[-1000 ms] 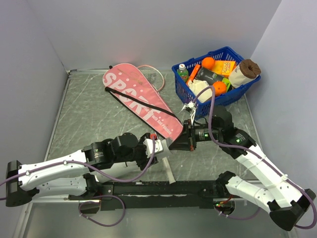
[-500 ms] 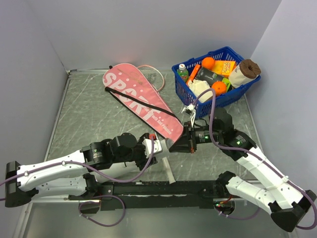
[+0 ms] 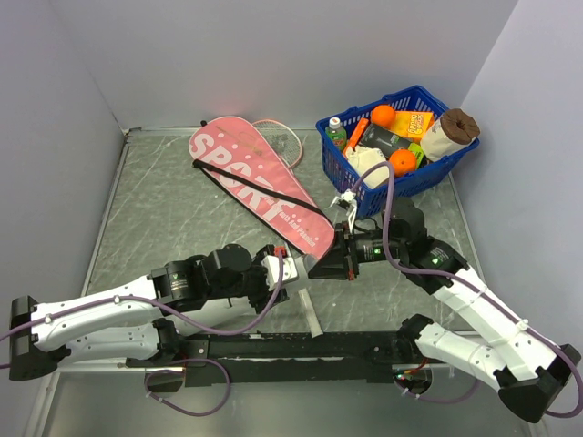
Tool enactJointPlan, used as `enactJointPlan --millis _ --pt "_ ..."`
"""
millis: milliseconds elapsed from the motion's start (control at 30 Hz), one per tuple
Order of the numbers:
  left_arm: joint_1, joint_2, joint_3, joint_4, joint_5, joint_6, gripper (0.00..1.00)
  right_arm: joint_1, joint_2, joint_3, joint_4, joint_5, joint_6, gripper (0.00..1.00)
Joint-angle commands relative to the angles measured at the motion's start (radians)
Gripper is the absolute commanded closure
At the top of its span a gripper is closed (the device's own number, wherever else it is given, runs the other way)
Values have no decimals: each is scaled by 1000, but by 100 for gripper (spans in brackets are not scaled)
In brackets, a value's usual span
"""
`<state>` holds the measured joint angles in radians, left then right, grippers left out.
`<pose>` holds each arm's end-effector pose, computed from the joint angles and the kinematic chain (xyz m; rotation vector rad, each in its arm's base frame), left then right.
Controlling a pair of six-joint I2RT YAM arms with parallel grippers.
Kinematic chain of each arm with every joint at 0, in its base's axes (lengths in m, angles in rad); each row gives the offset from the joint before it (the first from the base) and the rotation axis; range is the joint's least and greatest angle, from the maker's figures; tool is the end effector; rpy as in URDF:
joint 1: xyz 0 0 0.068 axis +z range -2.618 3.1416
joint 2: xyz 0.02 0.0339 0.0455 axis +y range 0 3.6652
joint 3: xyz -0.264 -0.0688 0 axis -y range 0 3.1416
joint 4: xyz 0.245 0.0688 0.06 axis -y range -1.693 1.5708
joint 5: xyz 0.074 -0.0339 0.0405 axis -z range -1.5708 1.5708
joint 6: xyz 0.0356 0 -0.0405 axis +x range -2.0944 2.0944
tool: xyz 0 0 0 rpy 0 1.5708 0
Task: Pack up the badminton gear
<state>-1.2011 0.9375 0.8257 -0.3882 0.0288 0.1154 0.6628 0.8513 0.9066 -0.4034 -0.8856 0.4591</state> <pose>0.0750 -0.1963 0.3061 1.3269 1.6859 -0.6838 0.1234 0.1313 0.3526 -0.8698 1.9335 1.5581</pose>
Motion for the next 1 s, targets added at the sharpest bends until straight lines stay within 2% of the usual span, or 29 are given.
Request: enactJointPlan --millis 0,600,967 --pt "-3 -16 52 72 13 6 99 23 12 -5 67 -26 7 100" --pt "-3 -32 50 78 13 6 99 31 0 -32 20 42 -22 100" --pt "-3 -31 49 80 13 9 99 31 8 -43 46 17 -16 100"
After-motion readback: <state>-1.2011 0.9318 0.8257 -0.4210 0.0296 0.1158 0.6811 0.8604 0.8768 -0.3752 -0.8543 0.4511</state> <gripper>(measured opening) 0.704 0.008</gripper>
